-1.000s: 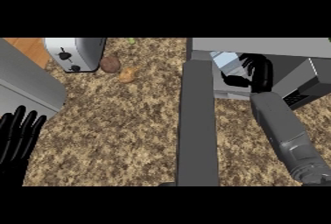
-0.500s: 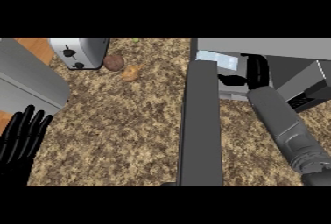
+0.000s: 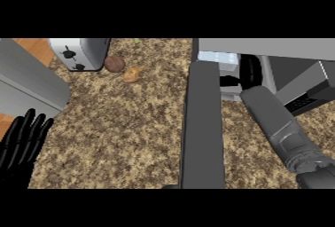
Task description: Pick up the milk, place it into the microwave and close the microwave
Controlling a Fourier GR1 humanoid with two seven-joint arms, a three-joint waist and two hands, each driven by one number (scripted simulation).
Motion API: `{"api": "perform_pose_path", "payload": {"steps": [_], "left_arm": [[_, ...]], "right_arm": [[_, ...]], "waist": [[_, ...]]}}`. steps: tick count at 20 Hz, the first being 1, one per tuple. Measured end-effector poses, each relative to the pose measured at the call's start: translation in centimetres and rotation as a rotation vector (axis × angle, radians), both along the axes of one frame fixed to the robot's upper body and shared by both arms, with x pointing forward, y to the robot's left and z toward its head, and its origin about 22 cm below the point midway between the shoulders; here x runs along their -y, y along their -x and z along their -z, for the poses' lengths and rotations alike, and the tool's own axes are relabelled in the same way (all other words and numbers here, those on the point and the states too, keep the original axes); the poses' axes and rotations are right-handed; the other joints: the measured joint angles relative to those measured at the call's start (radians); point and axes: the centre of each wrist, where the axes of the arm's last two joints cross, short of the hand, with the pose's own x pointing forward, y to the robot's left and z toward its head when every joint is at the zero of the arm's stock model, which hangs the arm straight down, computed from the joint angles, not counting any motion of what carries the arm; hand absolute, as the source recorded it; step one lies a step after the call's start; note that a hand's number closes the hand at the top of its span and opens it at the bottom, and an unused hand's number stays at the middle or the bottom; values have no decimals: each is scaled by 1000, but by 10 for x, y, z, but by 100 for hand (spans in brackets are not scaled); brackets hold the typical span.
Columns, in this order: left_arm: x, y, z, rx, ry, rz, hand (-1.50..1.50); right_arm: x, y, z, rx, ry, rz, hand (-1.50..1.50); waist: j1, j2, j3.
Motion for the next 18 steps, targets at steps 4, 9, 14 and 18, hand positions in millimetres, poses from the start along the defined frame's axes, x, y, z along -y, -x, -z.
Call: {"api": "perform_pose_path", "payload": {"steps": [4, 9, 14, 18], "left_arm": [[2, 3, -1, -3, -8, -4, -150], [4, 7, 1, -5, -13, -2, -150], [10, 8, 6, -10, -14, -4, -150], [8, 9, 6, -16, -16, -4, -150]], "right_arm": [[3, -1, -2, 21, -19, 28, -150], [12, -3, -8, 46, -41, 66, -150], [28, -1, -6, 82, -44, 93, -150], [38, -1, -10, 115, -48, 112, -150]], "waist": [[-8, -3, 0], [-13, -5, 0], [-24, -8, 0], [-28, -10, -1]]}}
